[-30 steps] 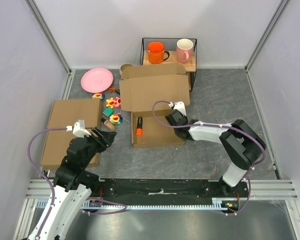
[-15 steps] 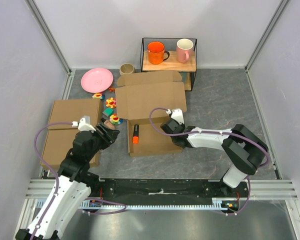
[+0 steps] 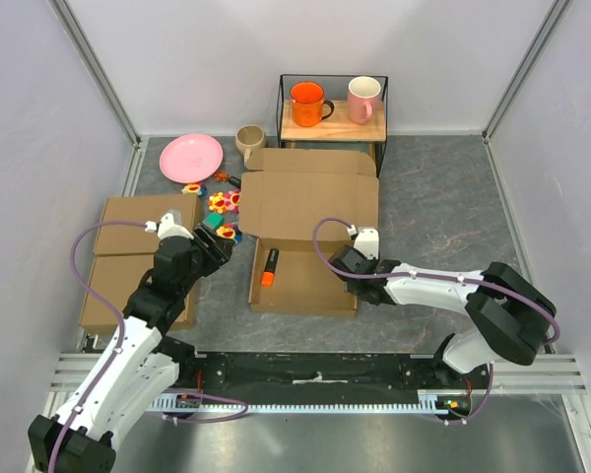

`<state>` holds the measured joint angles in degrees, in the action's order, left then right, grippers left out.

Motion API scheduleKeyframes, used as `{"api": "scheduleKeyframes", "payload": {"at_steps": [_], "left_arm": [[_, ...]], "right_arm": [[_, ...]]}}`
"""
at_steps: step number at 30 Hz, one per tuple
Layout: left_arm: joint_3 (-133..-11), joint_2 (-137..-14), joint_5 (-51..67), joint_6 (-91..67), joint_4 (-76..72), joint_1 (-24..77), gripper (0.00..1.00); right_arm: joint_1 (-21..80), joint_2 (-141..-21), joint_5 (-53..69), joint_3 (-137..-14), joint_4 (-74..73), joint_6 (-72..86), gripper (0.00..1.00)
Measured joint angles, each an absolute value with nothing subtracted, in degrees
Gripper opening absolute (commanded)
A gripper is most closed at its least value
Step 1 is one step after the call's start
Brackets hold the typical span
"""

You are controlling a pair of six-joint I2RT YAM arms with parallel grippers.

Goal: Fold the paper box

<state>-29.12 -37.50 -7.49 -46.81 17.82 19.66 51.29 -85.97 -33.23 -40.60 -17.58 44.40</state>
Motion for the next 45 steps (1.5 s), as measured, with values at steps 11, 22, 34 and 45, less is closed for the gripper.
{"api": "scheduleKeyframes", "payload": {"at_steps": [11, 22, 34, 45], "left_arm": [[-29.7, -36.3, -8.7, -45.6, 16.5, 19.7, 0.64], [-34.5, -41.8, -10.2, -37.7, 11.4, 19.3, 0.78], [-54.4, -67.7, 10.7, -25.0, 0.6, 6.3, 0.80], [-53.9, -80.9, 18.1, -23.5, -7.5, 4.7, 0.80]], "right_arm": [[51.3, -76.8, -34.8, -43.0, -24.3, 41.7, 0.80], [41.5, -66.1, -30.8, -49.8, -21.5, 31.1, 0.97], [20.6, -74.9, -9.0, -50.0, -1.7, 29.3, 0.97], [18.1, -82.6, -5.8, -50.1, 3.1, 30.2, 0.95]]}}
